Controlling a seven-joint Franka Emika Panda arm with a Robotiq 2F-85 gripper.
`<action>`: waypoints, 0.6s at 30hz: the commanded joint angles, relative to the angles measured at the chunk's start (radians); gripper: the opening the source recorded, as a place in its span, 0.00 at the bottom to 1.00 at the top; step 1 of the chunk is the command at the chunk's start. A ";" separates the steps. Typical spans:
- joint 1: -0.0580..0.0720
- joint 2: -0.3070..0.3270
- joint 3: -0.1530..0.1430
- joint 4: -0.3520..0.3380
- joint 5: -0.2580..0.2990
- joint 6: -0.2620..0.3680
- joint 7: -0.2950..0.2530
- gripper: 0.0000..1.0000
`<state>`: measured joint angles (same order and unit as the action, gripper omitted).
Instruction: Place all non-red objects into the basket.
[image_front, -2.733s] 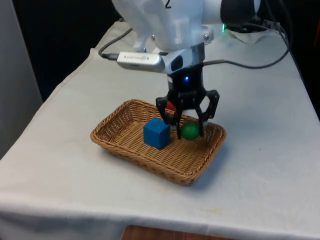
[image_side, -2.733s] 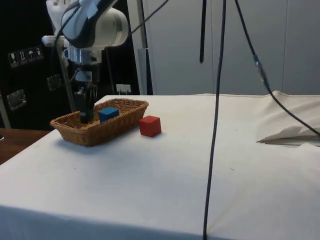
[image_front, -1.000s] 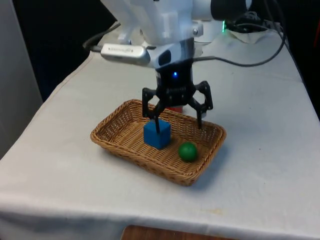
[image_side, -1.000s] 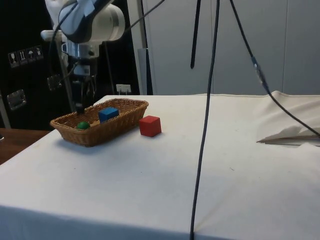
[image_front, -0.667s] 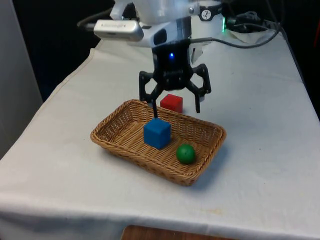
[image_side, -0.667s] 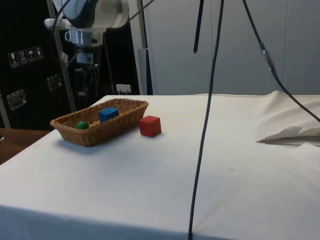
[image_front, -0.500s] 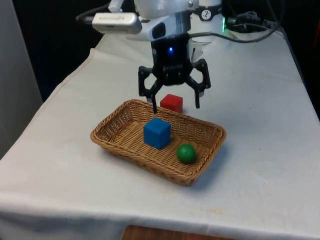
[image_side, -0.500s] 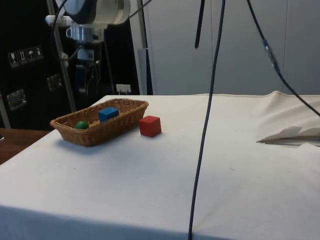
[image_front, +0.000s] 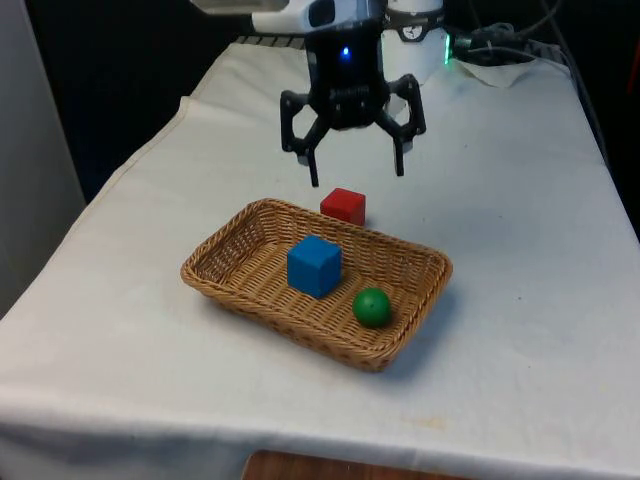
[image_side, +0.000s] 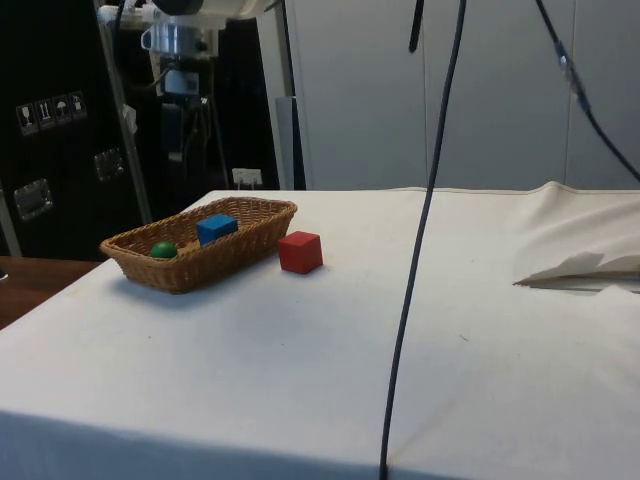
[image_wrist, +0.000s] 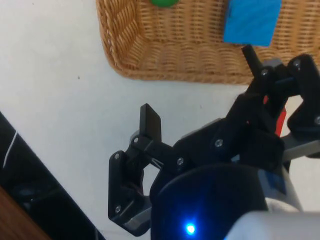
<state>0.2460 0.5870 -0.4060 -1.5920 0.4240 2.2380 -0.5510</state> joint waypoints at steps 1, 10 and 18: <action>0.003 -0.010 0.000 -0.010 -0.004 0.000 0.000 1.00; 0.030 -0.090 -0.002 -0.092 -0.037 0.011 0.006 1.00; 0.037 -0.146 0.007 -0.153 -0.032 0.003 0.000 1.00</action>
<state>0.2840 0.4320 -0.3980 -1.7540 0.3920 2.2410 -0.5510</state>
